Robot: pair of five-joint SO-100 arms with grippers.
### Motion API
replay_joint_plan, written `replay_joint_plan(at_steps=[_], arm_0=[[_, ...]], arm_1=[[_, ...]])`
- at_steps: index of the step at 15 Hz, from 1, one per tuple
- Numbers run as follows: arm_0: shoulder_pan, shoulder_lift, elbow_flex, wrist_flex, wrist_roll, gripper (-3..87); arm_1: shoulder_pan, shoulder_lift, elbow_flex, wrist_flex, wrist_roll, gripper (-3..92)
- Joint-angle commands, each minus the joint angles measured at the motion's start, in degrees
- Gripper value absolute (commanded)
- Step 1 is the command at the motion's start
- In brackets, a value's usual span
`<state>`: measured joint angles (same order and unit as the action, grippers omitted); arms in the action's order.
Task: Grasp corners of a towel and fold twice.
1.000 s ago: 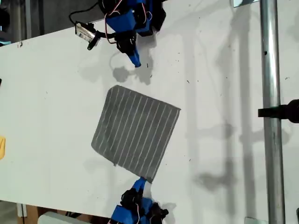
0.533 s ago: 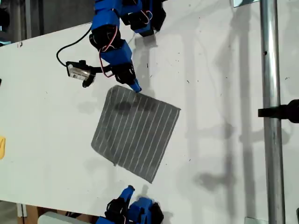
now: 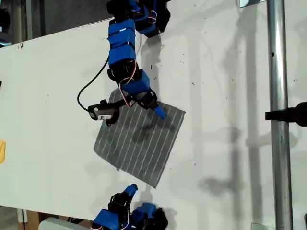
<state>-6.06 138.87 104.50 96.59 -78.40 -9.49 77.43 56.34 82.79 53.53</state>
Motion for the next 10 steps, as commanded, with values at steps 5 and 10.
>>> replay_joint_plan(at_steps=[5, 10], arm_0=[[-3.9, -1.1, 1.1, -0.8, 1.0, -3.0], [-6.4, -1.2, 4.4, -2.5, 1.8, -3.0]], arm_1=[[0.4, -9.5, -5.0, 1.1, -9.8, 30.8], [1.6, -22.1, -7.3, -1.5, -10.7, 30.4]])
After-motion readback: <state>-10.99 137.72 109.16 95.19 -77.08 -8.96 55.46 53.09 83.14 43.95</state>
